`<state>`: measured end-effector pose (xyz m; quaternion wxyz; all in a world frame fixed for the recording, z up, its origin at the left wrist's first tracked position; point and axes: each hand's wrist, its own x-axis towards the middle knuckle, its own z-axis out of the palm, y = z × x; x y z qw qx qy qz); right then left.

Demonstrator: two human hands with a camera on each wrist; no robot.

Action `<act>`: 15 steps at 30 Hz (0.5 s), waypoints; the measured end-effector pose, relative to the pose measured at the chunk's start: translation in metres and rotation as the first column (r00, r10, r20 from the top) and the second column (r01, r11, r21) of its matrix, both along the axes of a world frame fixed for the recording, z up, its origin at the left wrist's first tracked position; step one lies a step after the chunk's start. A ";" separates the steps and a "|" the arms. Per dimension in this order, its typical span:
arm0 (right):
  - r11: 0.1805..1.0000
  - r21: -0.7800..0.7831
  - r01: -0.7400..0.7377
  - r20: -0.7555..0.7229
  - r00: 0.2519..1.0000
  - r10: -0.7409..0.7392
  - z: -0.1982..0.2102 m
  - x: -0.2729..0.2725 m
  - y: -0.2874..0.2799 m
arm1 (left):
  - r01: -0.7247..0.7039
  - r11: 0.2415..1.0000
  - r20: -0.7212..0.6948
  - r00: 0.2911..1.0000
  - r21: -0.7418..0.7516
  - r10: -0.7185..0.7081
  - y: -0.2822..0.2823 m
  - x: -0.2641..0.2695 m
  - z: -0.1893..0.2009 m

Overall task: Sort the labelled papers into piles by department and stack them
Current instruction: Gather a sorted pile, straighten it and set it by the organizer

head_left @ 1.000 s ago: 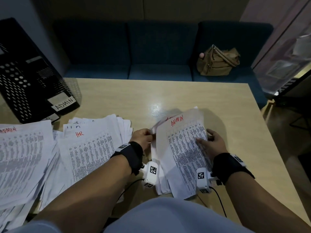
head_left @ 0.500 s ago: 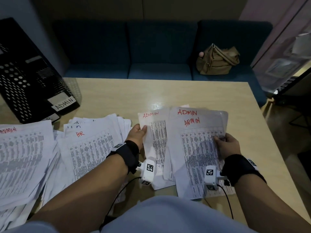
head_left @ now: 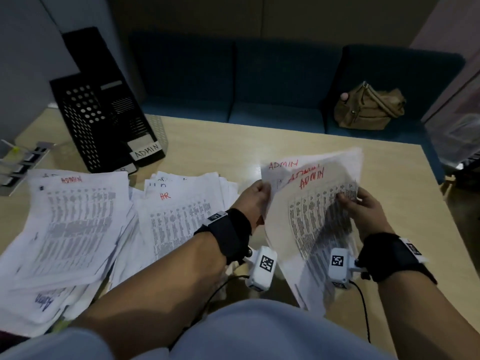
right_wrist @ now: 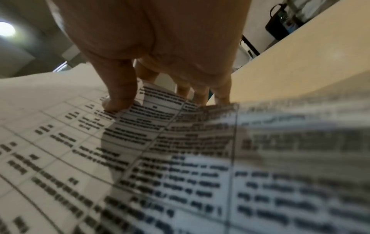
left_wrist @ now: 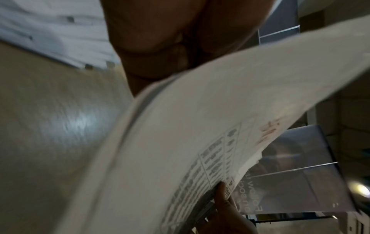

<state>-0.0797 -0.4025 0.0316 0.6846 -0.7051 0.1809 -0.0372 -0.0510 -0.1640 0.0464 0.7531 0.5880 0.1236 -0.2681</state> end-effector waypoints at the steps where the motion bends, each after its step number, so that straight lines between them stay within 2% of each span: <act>1: 0.999 0.042 -0.031 0.006 1.000 0.031 0.006 0.001 0.010 | -0.001 1.000 0.009 1.000 -0.018 0.001 0.009 0.000 0.005; 3: 0.997 0.014 -0.078 0.028 0.997 0.077 0.016 0.005 0.038 | -0.035 0.999 0.051 0.998 -0.031 0.037 0.034 -0.002 0.013; 5: 0.993 -0.072 -0.096 0.090 0.991 0.102 0.023 0.013 0.069 | -0.090 0.996 0.082 0.993 0.024 0.087 0.066 -0.006 0.025; 8: 0.977 -0.212 -0.022 0.150 0.987 0.055 0.035 0.028 0.118 | -0.057 0.987 0.081 0.996 0.152 0.045 0.124 -0.013 0.031; 11: 0.981 -0.195 -0.023 0.184 0.981 0.060 0.041 0.038 0.175 | -0.081 0.963 0.107 0.993 0.258 0.055 0.178 -0.024 0.031; 15: 0.967 -0.162 -0.195 0.112 0.970 0.215 0.028 0.040 0.259 | -0.154 0.880 0.223 0.973 0.449 0.056 0.240 -0.035 0.020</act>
